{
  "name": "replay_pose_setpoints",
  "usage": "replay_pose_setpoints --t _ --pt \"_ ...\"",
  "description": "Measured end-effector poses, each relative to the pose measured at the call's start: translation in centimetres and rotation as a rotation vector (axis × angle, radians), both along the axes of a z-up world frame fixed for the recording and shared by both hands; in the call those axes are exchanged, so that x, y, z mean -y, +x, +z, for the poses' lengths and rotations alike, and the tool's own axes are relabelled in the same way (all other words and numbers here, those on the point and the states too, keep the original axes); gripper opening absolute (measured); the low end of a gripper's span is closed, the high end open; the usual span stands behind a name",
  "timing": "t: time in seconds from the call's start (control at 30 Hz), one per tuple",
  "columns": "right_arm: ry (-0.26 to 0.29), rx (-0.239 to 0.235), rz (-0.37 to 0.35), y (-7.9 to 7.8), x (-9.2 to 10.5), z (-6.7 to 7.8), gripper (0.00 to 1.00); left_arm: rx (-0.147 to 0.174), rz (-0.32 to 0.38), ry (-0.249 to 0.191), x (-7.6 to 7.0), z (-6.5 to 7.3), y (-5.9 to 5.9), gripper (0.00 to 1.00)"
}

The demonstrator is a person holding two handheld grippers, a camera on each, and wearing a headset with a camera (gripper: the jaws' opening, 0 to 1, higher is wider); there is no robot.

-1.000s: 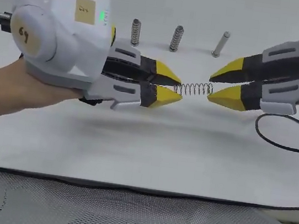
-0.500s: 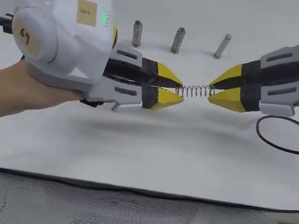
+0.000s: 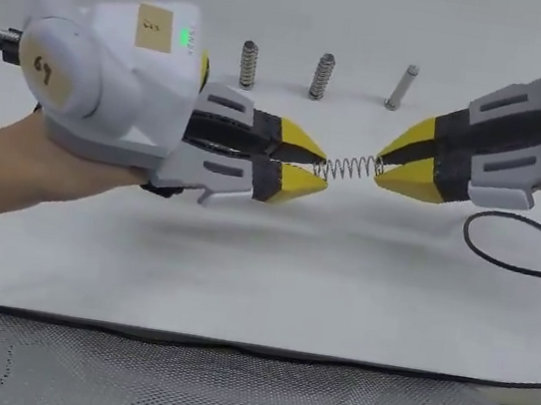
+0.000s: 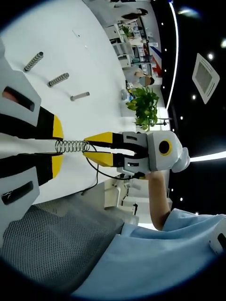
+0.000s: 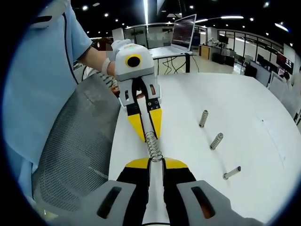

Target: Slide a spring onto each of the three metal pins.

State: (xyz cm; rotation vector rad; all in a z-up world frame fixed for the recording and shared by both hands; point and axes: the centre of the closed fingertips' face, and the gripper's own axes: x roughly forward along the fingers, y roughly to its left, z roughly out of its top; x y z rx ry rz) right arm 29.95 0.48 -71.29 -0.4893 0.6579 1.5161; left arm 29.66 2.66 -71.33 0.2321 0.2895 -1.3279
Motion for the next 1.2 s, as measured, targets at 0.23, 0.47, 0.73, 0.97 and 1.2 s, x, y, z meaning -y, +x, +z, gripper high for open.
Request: replay_pose_setpoints --t 0.23,0.47,0.73,0.97,1.2 --pt "0.005 0.013 -0.002 0.2 0.0 0.3 0.07 0.000 0.001 0.001 0.0 0.0 0.1 0.02" --pt "0.009 0.023 -0.008 0.5 -0.2 0.7 0.07 0.000 0.001 0.005 0.1 -0.1 0.0 0.02" --pt "0.018 0.030 -0.008 0.7 -0.4 1.1 0.07 -0.002 -0.001 0.007 0.2 -0.2 0.0 0.02" --pt "0.027 0.044 -0.002 0.3 -0.9 1.8 0.07 -0.002 -0.006 0.010 0.3 -0.3 0.0 0.02" --pt "0.034 0.054 0.006 0.0 -1.3 2.4 0.07 -0.006 -0.014 0.008 0.6 -0.3 0.0 0.02"
